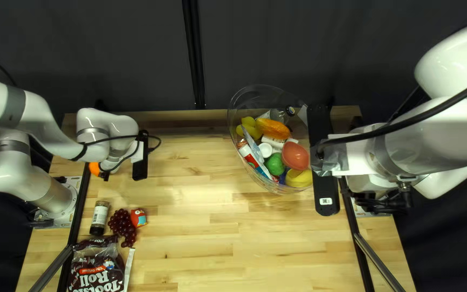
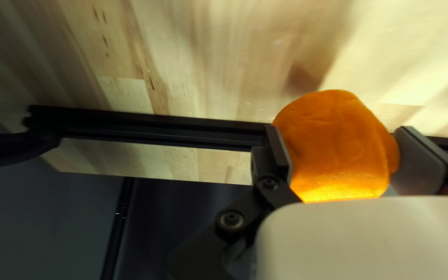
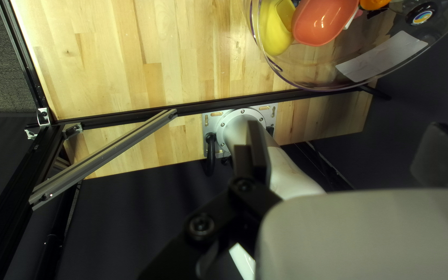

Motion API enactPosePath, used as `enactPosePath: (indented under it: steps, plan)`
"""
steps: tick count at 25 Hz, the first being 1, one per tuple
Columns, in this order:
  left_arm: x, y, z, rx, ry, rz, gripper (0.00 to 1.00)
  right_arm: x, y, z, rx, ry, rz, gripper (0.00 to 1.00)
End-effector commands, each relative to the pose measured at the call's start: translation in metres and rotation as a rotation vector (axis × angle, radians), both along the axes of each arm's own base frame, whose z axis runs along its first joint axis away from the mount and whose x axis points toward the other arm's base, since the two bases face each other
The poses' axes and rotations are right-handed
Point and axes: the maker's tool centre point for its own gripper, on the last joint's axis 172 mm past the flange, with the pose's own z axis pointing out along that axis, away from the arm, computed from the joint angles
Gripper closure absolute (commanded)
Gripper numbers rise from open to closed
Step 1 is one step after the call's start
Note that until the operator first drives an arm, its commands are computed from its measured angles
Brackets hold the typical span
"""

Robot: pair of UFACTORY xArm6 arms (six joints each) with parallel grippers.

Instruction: Pick up trash and place into trash bin

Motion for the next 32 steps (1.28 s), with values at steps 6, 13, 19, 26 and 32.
enactPosePath:
  steps: [6, 13, 19, 26, 32]
  plan:
    - [0.124, -0.03, 0.033, 0.153, -0.159, -0.247, 1.0, 0.0, 0.0, 0.0, 0.0, 0.0, 0.0, 0.0]
    - [0.181, -0.045, 0.087, 0.28, -0.351, -0.432, 1.0, 0.0, 0.0, 0.0, 0.0, 0.0, 0.0, 0.0]
    - [0.256, -0.038, 0.147, 0.407, -0.502, -0.641, 1.0, 0.0, 0.0, 0.0, 0.0, 0.0, 0.0, 0.0]
    - [0.335, 0.001, 0.212, 0.513, -0.602, -0.772, 1.0, 0.0, 0.0, 0.0, 0.0, 0.0, 0.0, 0.0]
    - [0.383, 0.024, 0.237, 0.527, -0.659, -0.864, 1.0, 0.0, 0.0, 0.0, 0.0, 0.0, 0.0, 0.0]
